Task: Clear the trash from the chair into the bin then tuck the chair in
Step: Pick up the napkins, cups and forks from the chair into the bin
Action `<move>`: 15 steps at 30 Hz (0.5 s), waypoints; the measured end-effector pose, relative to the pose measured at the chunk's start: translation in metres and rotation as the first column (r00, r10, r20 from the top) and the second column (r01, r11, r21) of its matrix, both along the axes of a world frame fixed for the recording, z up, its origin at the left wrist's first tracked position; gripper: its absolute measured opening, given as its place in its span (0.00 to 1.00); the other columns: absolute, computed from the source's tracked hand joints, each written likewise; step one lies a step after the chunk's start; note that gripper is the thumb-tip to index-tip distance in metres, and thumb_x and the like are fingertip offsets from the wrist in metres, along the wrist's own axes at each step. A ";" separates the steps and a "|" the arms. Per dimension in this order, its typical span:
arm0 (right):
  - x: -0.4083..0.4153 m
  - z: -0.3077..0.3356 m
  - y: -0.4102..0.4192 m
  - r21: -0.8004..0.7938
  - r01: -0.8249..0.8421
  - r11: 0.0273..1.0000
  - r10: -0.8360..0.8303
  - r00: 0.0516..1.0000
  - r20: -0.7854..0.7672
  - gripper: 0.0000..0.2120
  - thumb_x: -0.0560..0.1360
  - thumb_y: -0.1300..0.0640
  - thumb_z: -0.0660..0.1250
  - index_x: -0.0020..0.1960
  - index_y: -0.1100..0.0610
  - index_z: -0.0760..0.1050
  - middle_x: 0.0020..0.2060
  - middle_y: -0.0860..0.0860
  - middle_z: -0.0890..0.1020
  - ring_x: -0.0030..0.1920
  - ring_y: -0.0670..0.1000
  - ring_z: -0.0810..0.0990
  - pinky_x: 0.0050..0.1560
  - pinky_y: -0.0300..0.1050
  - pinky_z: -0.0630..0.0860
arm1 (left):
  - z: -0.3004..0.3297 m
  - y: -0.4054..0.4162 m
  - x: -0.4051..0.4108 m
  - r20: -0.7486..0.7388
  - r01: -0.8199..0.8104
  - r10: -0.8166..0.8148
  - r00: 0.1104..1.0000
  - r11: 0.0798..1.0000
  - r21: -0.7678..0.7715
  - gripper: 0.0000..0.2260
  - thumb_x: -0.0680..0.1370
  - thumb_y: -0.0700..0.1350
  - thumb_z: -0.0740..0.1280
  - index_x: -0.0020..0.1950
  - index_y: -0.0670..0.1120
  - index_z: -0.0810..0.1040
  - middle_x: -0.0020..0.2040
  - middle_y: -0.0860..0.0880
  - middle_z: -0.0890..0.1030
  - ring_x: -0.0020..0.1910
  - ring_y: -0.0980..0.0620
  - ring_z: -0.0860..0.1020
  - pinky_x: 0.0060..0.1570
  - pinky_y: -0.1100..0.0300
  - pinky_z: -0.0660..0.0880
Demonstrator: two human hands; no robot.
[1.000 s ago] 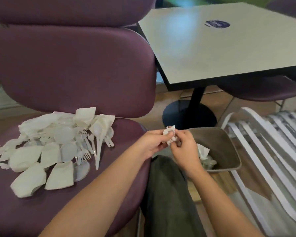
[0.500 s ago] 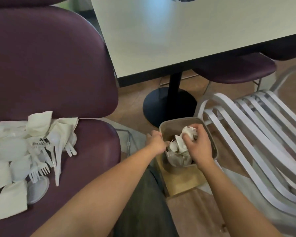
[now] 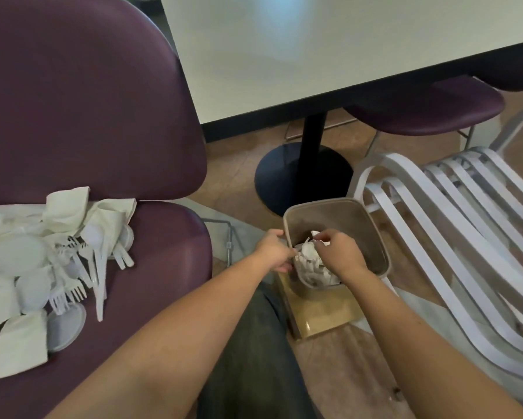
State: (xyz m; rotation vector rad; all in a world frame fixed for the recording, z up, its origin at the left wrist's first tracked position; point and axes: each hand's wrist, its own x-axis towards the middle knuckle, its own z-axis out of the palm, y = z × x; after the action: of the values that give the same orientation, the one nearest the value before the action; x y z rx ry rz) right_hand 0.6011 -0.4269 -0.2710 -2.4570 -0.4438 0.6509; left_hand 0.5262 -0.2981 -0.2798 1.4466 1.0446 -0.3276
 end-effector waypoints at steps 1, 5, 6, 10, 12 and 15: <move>-0.004 0.005 0.006 0.044 -0.011 0.999 0.011 1.000 0.000 0.12 0.78 0.55 0.63 0.59 0.53 0.79 0.53 0.51 0.82 0.49 0.51 0.78 0.47 0.42 0.72 | 0.004 0.002 -0.002 0.015 -0.013 0.012 1.000 1.000 0.023 0.26 0.77 0.41 0.70 0.72 0.49 0.64 0.60 0.41 0.80 0.48 0.43 0.82 0.46 0.54 0.80; -0.026 0.029 0.038 0.190 -0.048 0.981 0.047 0.999 0.008 0.11 0.79 0.57 0.63 0.58 0.54 0.79 0.51 0.50 0.82 0.48 0.49 0.78 0.50 0.42 0.72 | 0.021 0.022 -0.017 0.148 -0.097 0.070 0.986 0.979 0.181 0.15 0.79 0.42 0.65 0.67 0.49 0.73 0.54 0.48 0.79 0.49 0.47 0.81 0.47 0.56 0.77; -0.034 0.034 0.047 0.198 -0.070 0.978 0.065 0.997 0.028 0.11 0.79 0.57 0.63 0.59 0.55 0.79 0.51 0.50 0.83 0.50 0.50 0.79 0.51 0.43 0.74 | 0.027 0.030 -0.025 0.194 -0.128 0.090 0.977 0.973 0.192 0.13 0.80 0.42 0.64 0.64 0.50 0.74 0.55 0.49 0.79 0.50 0.47 0.81 0.48 0.55 0.76; -0.062 0.046 0.080 0.227 -0.172 0.958 0.146 0.981 0.127 0.10 0.77 0.55 0.64 0.56 0.52 0.80 0.53 0.50 0.82 0.54 0.51 0.79 0.55 0.50 0.77 | 0.048 0.061 -0.067 0.356 -0.215 0.101 0.929 0.930 0.299 0.08 0.80 0.43 0.63 0.57 0.53 0.76 0.54 0.50 0.81 0.48 0.51 0.82 0.50 0.56 0.77; -0.081 0.050 0.099 0.236 -0.216 0.947 0.181 0.970 0.162 0.09 0.77 0.54 0.65 0.54 0.51 0.81 0.52 0.49 0.82 0.54 0.51 0.78 0.56 0.52 0.77 | 0.055 0.078 -0.093 0.387 -0.266 0.118 0.915 0.895 0.357 0.08 0.79 0.43 0.64 0.51 0.57 0.76 0.48 0.54 0.81 0.43 0.53 0.82 0.50 0.53 0.79; -0.111 0.056 0.128 0.247 -0.238 0.940 0.210 0.969 0.135 0.08 0.76 0.55 0.64 0.51 0.48 0.81 0.52 0.48 0.82 0.56 0.52 0.77 0.56 0.54 0.77 | 0.058 0.105 -0.134 0.388 -0.336 0.169 0.906 0.845 0.417 0.09 0.77 0.43 0.66 0.45 0.59 0.76 0.42 0.56 0.81 0.39 0.53 0.81 0.50 0.48 0.80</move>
State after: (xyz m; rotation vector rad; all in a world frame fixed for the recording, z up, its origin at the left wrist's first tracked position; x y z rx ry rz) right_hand 0.4905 -0.2991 -0.2152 -2.2142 -0.8086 0.5149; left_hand 0.3920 -0.1933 -0.2216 1.6935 1.0582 0.3967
